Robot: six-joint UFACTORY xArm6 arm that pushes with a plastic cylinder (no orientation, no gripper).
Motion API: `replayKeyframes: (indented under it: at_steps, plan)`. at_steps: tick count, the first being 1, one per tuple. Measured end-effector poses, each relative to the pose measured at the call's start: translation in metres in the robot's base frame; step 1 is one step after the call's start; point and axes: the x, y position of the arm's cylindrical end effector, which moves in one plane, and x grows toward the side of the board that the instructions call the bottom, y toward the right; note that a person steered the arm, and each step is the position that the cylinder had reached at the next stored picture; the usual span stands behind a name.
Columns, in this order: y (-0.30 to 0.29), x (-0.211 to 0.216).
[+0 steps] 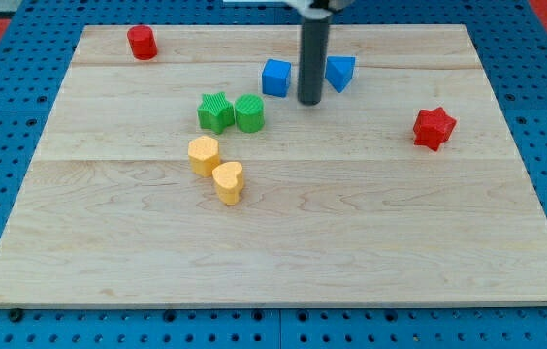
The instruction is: Move the green star towards the top centre of the board
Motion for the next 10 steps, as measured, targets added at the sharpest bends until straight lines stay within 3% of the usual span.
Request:
replayKeyframes:
  at_steps: [1,2,4,5,7,8,9,10]
  plan:
    - [-0.053,0.057]
    - [-0.135,0.054]
    - [-0.050,-0.024]
    - [-0.055,-0.051]
    - [-0.091,-0.035]
    - [-0.112,-0.069]
    - [-0.108,-0.093]
    - [-0.039,-0.102]
